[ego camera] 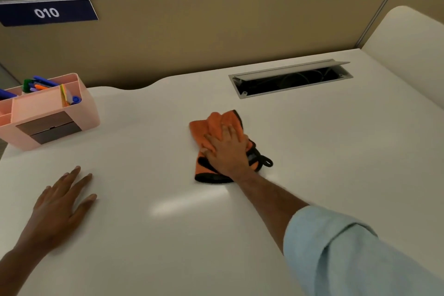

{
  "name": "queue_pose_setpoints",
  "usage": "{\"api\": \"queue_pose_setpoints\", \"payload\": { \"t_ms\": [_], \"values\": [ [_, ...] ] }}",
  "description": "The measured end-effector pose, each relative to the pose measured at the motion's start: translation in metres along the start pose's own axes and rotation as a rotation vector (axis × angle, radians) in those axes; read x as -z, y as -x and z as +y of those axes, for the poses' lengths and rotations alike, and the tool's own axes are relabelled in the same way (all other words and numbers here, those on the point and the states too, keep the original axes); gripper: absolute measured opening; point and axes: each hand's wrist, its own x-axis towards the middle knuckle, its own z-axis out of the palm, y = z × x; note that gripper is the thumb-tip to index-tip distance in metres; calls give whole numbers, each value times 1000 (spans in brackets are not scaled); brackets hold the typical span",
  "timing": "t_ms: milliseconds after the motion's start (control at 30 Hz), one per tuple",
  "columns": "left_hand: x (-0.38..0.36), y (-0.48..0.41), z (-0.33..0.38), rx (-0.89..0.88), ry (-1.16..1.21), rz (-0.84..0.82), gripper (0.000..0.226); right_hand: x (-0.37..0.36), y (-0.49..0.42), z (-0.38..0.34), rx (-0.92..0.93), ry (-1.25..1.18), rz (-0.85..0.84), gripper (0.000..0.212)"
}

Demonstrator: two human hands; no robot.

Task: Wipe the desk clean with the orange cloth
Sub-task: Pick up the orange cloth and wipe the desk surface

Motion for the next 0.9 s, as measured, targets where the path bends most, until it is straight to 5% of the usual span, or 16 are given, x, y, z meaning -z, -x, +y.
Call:
{"api": "queue_pose_setpoints", "payload": {
  "t_ms": [200, 400, 633, 767, 900],
  "values": [
    [6, -8, 9, -22, 5, 17, 72, -1, 106, -31, 355, -173, 37, 40],
    [7, -12, -16, 30, 33, 22, 76, 10, 115, 60, 89, -103, 160, 41],
    [-13, -8, -61, 155, 94, 43, 72, 12, -3, 84, -151, -31, 34, 64],
    [-34, -7, -76, 193, 115, 51, 68, 14, -40, 55, -162, -3, -29, 73],
    [-27, -5, -67, 172, 121, 90, 68, 7, -2, 6, 140, -52, -8, 52]
  ]
}}
